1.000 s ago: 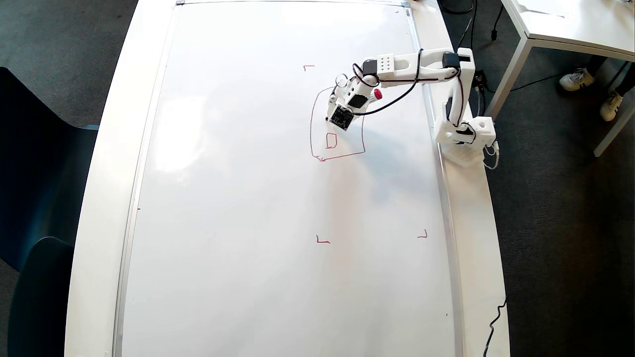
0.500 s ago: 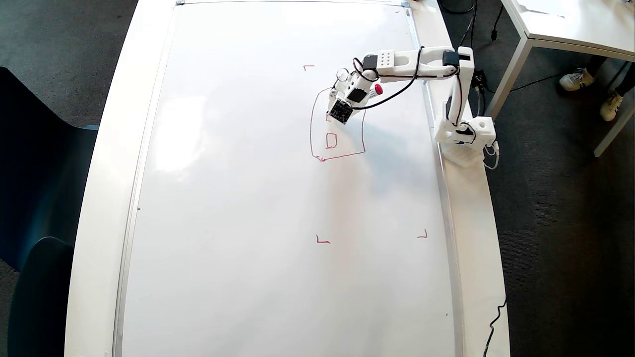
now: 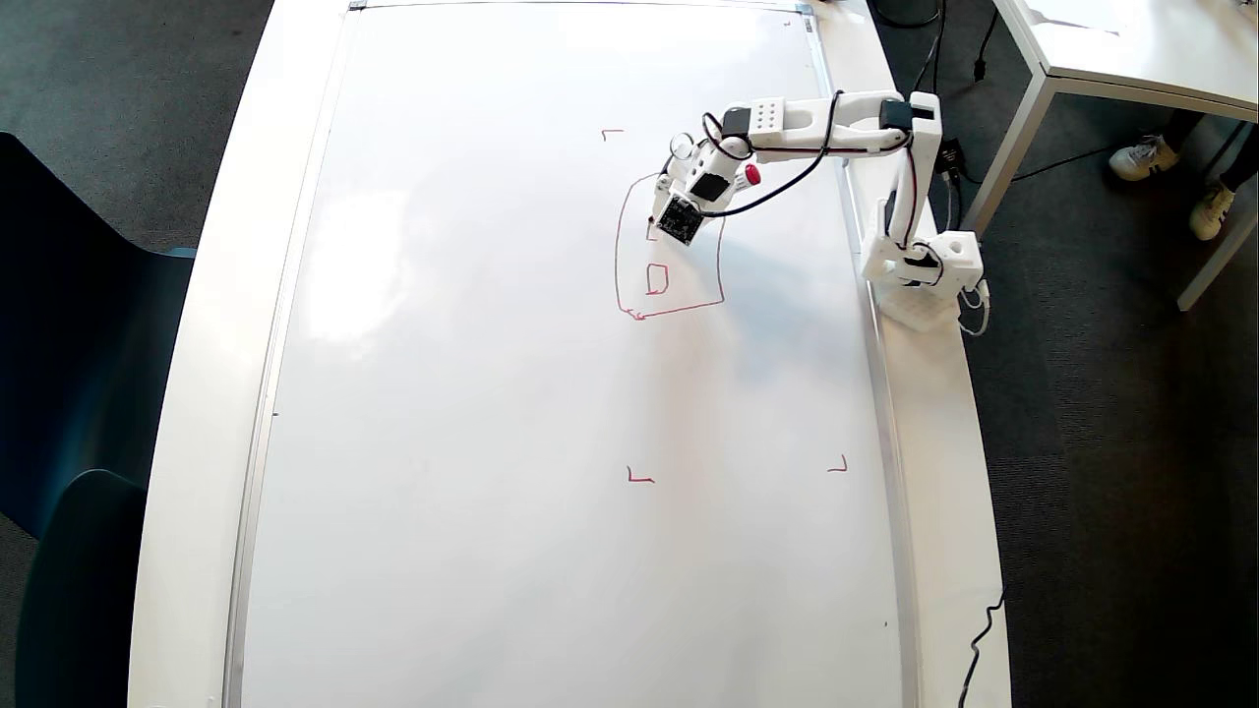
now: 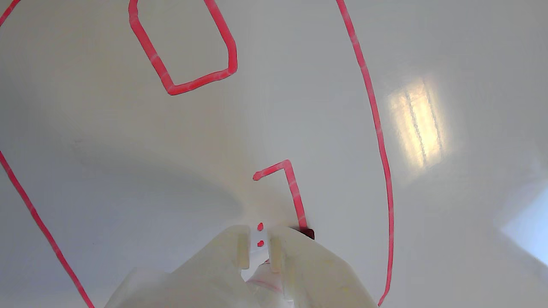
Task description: Draw on a whiteboard a robot head using a pen attached to the gripper
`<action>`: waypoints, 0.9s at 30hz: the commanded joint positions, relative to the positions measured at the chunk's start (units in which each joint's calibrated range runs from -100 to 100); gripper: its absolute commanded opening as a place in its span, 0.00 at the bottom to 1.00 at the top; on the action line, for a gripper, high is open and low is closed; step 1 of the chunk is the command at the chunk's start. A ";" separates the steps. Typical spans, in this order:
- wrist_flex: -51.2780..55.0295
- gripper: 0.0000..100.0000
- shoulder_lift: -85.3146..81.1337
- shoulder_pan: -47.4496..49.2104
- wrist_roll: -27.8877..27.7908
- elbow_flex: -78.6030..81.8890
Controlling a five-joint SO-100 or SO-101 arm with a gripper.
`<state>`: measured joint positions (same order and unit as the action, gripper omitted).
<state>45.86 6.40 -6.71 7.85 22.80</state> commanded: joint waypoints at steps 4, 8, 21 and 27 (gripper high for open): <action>0.45 0.01 -2.66 -0.54 -0.18 2.22; -0.16 0.01 -4.93 -0.54 -0.18 5.12; -0.16 0.01 -8.79 -0.10 -0.18 9.21; -0.25 0.01 -11.30 0.05 -0.13 13.02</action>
<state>45.86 -2.84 -6.79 7.79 34.95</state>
